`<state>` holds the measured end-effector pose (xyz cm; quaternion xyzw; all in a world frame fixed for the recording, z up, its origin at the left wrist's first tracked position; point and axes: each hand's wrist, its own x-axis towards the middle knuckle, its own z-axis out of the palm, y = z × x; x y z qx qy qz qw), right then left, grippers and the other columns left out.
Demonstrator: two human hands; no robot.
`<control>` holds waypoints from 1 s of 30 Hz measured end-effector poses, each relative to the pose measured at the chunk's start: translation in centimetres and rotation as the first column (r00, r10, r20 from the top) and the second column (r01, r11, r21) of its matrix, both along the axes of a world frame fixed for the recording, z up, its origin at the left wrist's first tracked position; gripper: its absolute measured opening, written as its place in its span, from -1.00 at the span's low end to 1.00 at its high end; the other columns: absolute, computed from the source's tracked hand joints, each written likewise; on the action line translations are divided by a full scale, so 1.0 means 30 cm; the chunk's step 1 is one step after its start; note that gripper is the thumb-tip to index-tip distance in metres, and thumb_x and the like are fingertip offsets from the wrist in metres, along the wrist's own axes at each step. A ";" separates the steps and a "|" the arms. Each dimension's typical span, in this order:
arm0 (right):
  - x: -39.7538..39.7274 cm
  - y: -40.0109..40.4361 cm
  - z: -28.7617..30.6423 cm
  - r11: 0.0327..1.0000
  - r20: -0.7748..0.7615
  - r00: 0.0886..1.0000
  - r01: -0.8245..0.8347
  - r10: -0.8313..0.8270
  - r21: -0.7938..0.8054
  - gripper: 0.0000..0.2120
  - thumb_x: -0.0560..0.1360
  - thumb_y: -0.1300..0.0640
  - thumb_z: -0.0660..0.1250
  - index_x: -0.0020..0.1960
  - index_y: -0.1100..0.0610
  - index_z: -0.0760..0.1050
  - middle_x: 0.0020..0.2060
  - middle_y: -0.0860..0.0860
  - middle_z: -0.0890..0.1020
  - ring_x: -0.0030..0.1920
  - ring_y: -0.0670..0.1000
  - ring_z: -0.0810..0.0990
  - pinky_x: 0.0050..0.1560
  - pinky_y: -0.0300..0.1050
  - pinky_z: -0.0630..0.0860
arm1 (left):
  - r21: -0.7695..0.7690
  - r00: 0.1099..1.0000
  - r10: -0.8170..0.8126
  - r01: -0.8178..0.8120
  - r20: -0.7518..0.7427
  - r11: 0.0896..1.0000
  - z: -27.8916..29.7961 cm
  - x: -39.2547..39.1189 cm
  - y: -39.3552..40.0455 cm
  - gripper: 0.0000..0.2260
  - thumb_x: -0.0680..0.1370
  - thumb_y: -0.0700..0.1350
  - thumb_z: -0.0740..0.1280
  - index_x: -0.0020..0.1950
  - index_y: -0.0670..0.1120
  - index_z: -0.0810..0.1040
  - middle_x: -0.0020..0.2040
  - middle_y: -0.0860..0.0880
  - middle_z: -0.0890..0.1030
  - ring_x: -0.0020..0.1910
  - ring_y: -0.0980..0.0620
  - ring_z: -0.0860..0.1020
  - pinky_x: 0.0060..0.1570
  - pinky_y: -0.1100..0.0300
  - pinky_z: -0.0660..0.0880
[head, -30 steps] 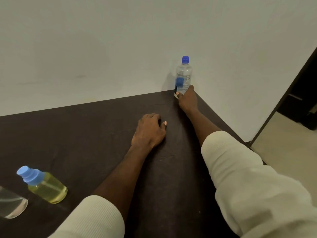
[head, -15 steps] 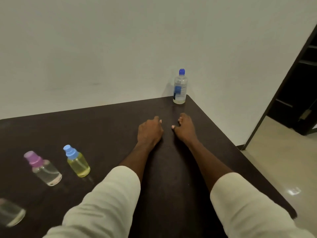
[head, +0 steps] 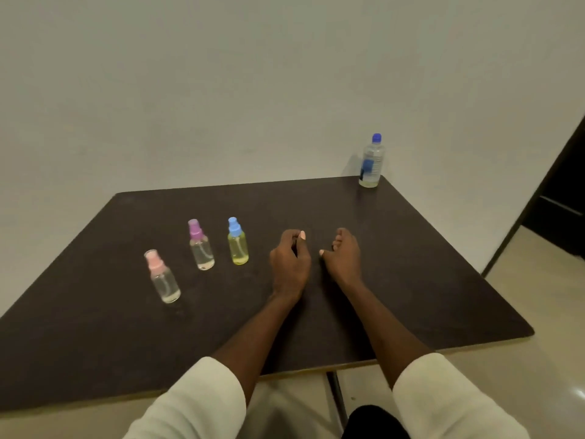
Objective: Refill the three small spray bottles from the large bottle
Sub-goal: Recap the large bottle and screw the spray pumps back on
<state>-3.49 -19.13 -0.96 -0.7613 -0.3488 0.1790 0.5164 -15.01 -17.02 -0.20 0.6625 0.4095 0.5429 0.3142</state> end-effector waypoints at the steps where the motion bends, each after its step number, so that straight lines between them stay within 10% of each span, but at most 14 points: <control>1: -0.080 0.003 -0.001 0.998 -0.058 0.997 -0.040 0.042 0.042 -0.35 0.43 0.31 0.45 0.45 0.18 0.27 0.21 0.03 0.44 0.18 -0.04 0.48 0.25 -0.07 0.50 | 0.020 0.998 0.046 -0.047 0.035 0.999 0.004 -0.055 -0.020 -0.90 0.64 -0.14 0.29 -0.06 -0.08 0.54 -0.28 0.07 0.55 -0.33 0.13 0.48 -0.30 0.33 0.38; 12: -0.542 -0.002 -0.015 0.974 -0.090 0.974 -0.198 0.208 0.106 -0.51 0.37 0.23 0.52 0.22 0.13 0.42 0.13 0.05 0.52 0.08 -0.05 0.52 0.07 -0.18 0.52 | 0.066 0.913 0.329 -0.353 0.241 0.933 -0.012 -0.632 -0.094 -0.84 0.57 -0.27 0.34 0.00 -0.04 0.43 -0.17 -0.02 0.47 -0.21 0.05 0.43 -0.20 0.26 0.41; 21: -0.653 -0.028 -0.006 0.969 0.043 0.969 -0.245 0.243 0.031 -0.74 0.44 0.25 0.45 0.04 0.09 0.45 -0.09 0.02 0.55 -0.15 -0.08 0.52 -0.18 -0.30 0.45 | -0.366 0.911 0.379 -0.300 0.164 0.881 -0.021 -0.778 -0.024 -0.48 0.49 -0.14 0.50 0.40 -0.05 0.42 0.25 -0.01 0.52 0.20 0.05 0.51 0.21 0.06 0.52; 30: -0.613 0.018 -0.008 0.992 0.000 0.994 -0.107 0.107 0.069 -0.42 0.46 0.19 0.46 0.41 0.18 0.33 0.26 0.06 0.45 0.20 -0.01 0.48 0.23 -0.08 0.49 | -0.290 0.963 0.259 -0.229 0.072 0.929 -0.017 -0.746 -0.019 -0.72 0.54 -0.17 0.44 0.25 -0.07 0.53 0.07 0.07 0.57 0.02 0.13 0.54 -0.03 0.26 0.48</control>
